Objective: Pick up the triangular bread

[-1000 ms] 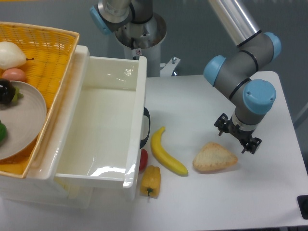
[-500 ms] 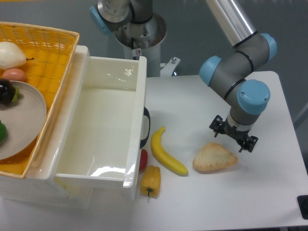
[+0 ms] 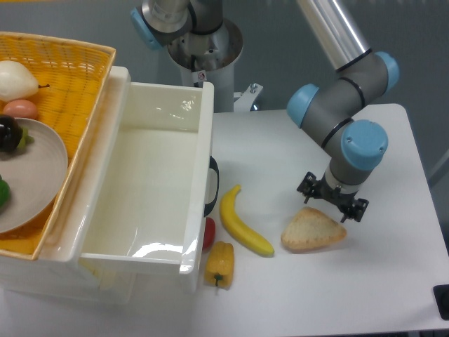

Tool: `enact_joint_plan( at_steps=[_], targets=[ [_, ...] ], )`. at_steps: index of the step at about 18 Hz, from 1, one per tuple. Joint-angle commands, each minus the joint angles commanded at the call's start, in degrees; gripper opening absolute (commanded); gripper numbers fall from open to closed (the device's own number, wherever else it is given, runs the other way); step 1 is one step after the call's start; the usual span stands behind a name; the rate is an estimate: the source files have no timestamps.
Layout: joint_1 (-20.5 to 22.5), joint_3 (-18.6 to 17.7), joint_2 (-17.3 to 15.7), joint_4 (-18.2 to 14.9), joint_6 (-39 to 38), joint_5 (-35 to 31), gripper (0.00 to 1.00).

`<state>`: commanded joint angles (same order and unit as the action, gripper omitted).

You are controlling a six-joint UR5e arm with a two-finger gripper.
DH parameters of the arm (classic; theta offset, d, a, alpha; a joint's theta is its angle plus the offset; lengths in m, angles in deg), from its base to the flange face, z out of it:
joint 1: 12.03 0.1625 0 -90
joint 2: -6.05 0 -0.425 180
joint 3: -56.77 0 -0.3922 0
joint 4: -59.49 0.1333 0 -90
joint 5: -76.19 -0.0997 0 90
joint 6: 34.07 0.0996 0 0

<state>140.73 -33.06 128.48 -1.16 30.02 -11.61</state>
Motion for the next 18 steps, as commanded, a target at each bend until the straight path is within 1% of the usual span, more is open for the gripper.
enact_joint_plan(
  at_steps=[3,4,5,7,11,12,13,14,16,18],
  targets=[
    [-0.53,0.0,0.35,0.18,-0.98,-0.09,0.93],
    [-0.53,-0.09,0.53,0.18,-1.07,-0.09,0.89],
    [-0.53,-0.09,0.53,0.18,-1.07,-0.09,0.82],
    [-0.53,-0.09,0.53,0.18,-1.16,-0.18,0.63],
    [-0.18,0.0,0.18,0.09,-1.95,-0.18,0.18],
    [0.0,0.09,0.09,0.09,-1.86,-0.18,0.11],
    [0.17,0.18,0.01,0.09,-1.69,-0.18,0.05],
    [0.26,0.44,-0.08,0.0,-1.6,-0.18,0.02],
    [0.44,0.79,-0.43,-0.17,-1.42,-0.18,0.0],
    [1.49,0.79,-1.66,-0.44,-1.33,-0.18,0.0]
  ],
)
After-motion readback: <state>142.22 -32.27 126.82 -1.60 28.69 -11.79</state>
